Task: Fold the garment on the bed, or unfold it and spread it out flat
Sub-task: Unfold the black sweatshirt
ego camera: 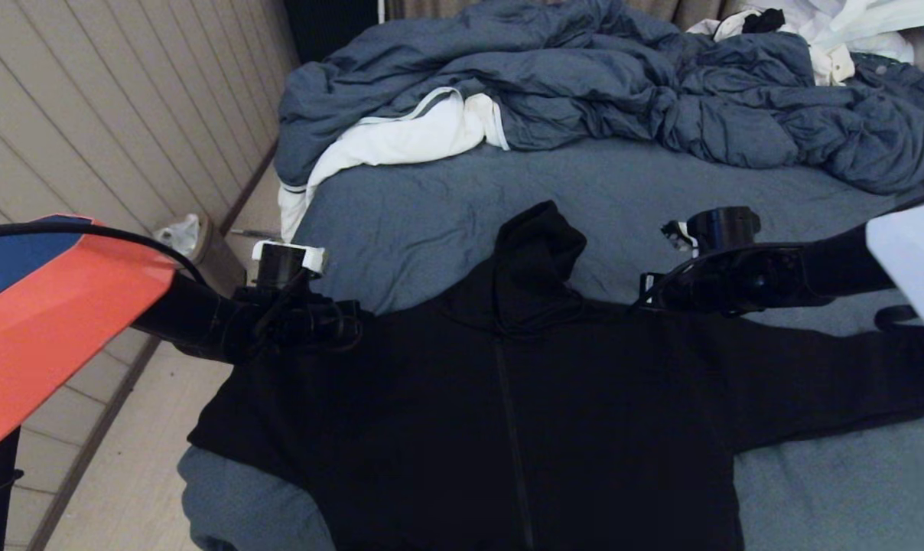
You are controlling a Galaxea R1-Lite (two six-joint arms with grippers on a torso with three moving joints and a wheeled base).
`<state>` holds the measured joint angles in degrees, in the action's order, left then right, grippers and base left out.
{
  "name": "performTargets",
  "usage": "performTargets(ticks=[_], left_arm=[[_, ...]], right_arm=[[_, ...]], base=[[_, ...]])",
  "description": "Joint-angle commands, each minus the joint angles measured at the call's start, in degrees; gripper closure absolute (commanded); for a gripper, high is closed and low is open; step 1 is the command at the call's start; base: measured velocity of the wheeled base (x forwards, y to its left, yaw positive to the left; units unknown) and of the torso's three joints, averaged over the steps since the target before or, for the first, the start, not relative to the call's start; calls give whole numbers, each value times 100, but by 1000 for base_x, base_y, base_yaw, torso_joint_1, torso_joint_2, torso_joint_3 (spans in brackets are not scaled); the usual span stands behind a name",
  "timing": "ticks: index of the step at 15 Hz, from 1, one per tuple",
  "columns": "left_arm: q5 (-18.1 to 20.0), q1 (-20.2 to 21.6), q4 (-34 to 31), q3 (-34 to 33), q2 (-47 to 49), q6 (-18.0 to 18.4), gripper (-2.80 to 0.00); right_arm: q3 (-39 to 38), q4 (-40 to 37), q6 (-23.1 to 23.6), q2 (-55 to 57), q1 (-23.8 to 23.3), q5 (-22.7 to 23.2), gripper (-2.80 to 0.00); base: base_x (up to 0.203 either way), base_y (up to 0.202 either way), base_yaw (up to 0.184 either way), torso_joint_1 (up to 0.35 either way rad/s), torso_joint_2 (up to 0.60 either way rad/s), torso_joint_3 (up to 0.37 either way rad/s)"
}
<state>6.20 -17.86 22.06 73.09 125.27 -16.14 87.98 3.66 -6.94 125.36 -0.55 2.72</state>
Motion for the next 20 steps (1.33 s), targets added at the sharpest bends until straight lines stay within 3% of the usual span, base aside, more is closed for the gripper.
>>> performTargets(ticks=[1, 6, 7, 20], left_arm=[[4, 2, 21, -15, 14, -3, -280], [4, 2, 9, -6, 24, -3, -280], [4, 2, 9, -6, 27, -3, -280], [13, -42, 35, -135, 208, -12, -280]], right_arm=[[0, -1, -8, 102, -7, -8, 0], [97, -32, 8, 138, -33, 0, 0], [105, -28, -14, 147, -33, -8, -280], [31, -10, 17, 306, -12, -8, -280]], base=[[0, 0, 0, 0, 0, 0], [0, 0, 0, 0, 0, 0], [0, 0, 0, 0, 0, 0], [0, 0, 0, 0, 0, 0]])
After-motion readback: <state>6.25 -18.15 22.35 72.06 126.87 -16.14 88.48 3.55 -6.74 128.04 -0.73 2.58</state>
